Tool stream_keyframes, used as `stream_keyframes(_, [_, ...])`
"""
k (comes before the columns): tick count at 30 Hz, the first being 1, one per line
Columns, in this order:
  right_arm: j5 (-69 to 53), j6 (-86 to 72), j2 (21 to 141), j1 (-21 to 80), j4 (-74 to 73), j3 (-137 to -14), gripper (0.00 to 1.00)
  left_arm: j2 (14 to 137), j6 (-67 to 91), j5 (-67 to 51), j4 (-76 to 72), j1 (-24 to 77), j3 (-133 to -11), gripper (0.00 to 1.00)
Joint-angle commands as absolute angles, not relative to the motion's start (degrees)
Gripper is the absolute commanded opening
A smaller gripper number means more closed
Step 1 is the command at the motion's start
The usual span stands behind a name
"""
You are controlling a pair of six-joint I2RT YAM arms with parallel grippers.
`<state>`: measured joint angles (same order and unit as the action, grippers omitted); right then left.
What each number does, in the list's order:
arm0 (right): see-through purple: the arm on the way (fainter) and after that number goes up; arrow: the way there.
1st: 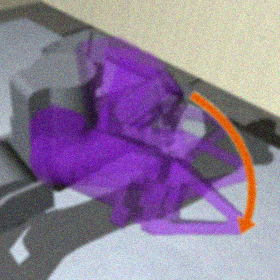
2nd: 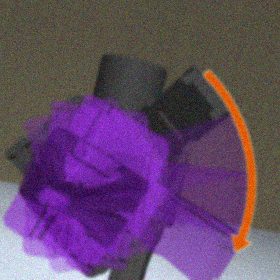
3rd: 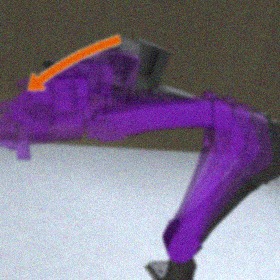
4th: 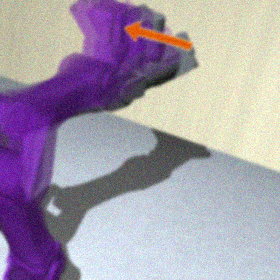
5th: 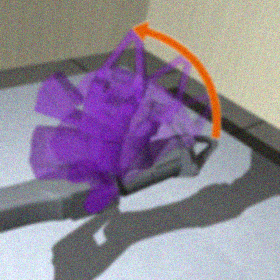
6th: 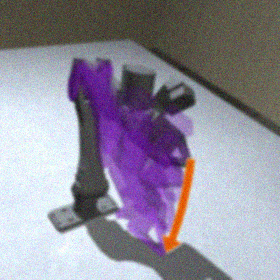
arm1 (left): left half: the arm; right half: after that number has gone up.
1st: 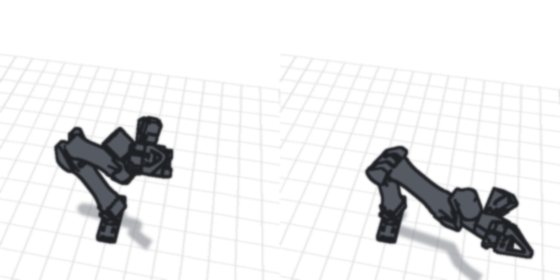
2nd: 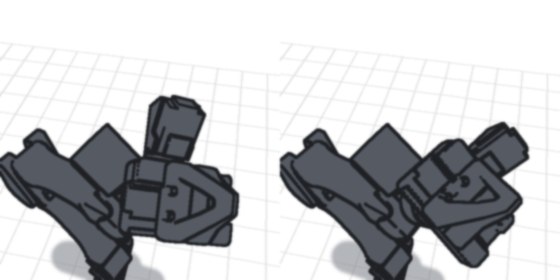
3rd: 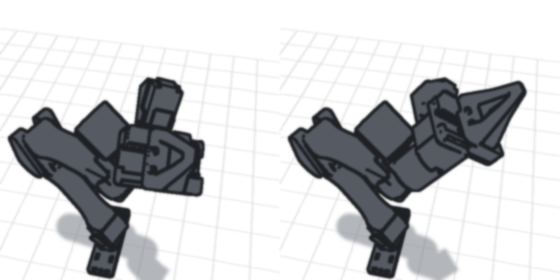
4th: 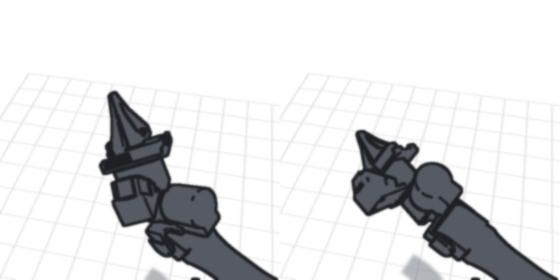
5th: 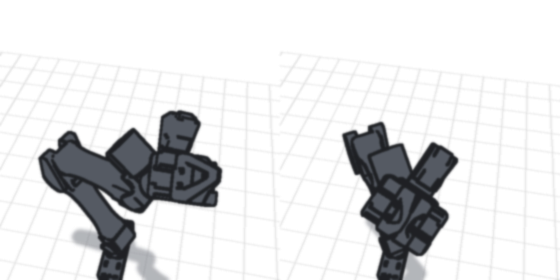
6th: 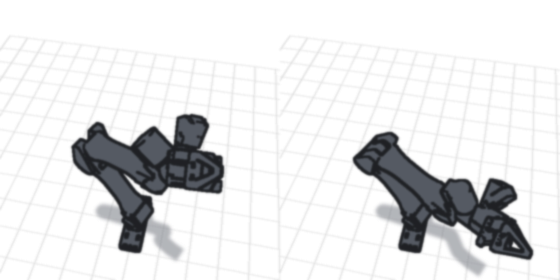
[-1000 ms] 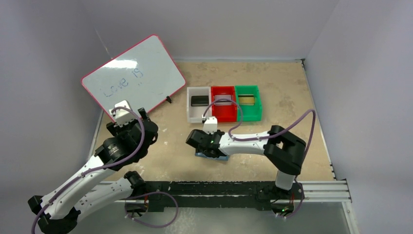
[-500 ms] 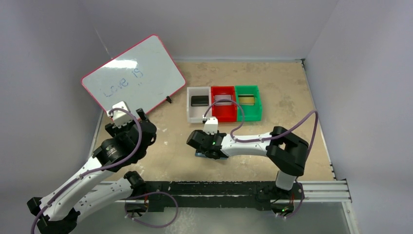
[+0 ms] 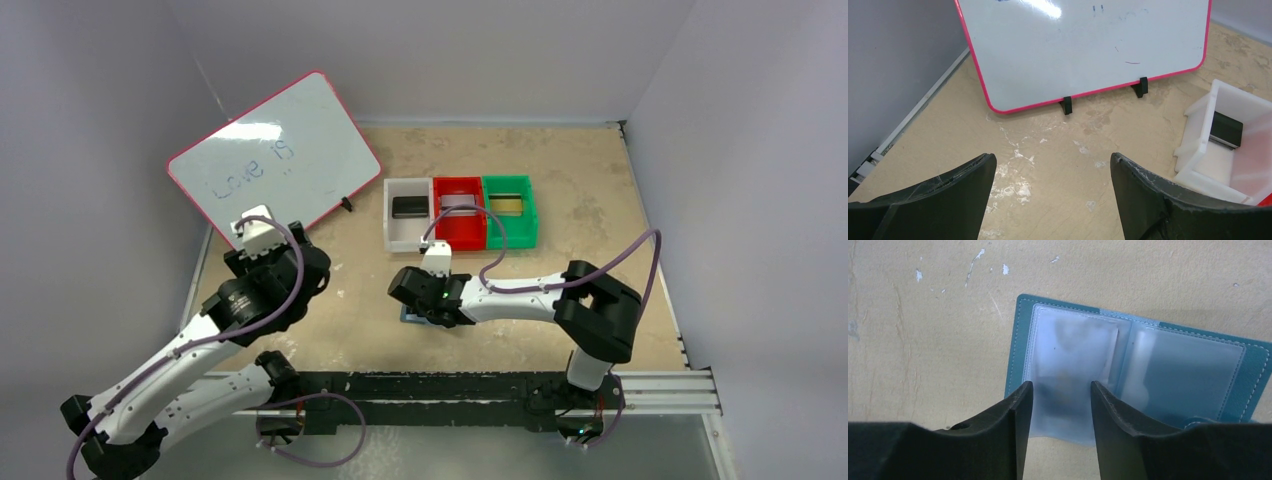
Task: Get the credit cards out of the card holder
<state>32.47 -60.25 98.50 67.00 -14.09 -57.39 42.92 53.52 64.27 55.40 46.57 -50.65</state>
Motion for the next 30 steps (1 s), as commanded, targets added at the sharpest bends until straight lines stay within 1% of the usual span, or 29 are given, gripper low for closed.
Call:
stream_keyframes(1, [35.56,-62.66,99.37,67.06,-18.63,-59.01,0.51,43.53,53.58,64.60,54.67,46.58,-52.24,0.84])
stream_keyframes(3, [35.94,-63.00,100.14,67.06,-19.48,-59.44,0.50,43.67,53.48,64.51,54.58,46.54,-52.22,0.84])
stream_keyframes(4, [36.09,-63.03,100.41,67.06,-19.63,-59.57,0.51,43.78,53.44,64.53,54.48,46.55,-52.23,0.84])
stream_keyframes(7, [36.12,-62.54,100.70,67.06,-19.34,-59.59,0.59,44.11,53.35,64.53,54.49,46.58,-52.23,0.84])
stream_keyframes(8, [36.19,-62.43,100.84,67.06,-19.47,-59.59,0.59,44.22,53.31,64.63,54.49,46.58,-52.25,0.84])
stream_keyframes(10, [36.25,-62.53,101.02,67.06,-19.98,-59.64,0.56,44.33,53.33,64.60,54.45,46.58,-52.28,0.84])
stream_keyframes(12, [36.47,-62.58,100.96,67.02,-20.14,-59.48,0.48,44.51,53.35,64.63,54.42,46.58,-52.23,0.84])
stream_keyframes(17, [36.12,-62.58,99.24,66.98,-18.74,-57.84,0.40,45.06,53.16,64.54,54.33,46.58,-52.28,0.84])
stream_keyframes(18, [36.01,-62.51,98.64,66.97,-18.22,-57.36,0.37,45.15,53.13,64.51,54.34,46.58,-52.22,0.84])
stream_keyframes(22, [34.86,-61.74,95.35,66.65,-13.70,-53.90,0.31,45.53,52.92,64.21,54.13,46.58,-52.29,0.84])
stream_keyframes(27, [34.00,-61.63,91.42,66.04,-10.24,-50.71,0.29,46.01,52.68,63.95,53.88,46.58,-52.28,0.84])
stream_keyframes(30, [33.53,-62.18,88.72,65.34,-8.44,-48.46,0.32,46.46,52.54,63.77,53.81,46.58,-52.22,0.84])
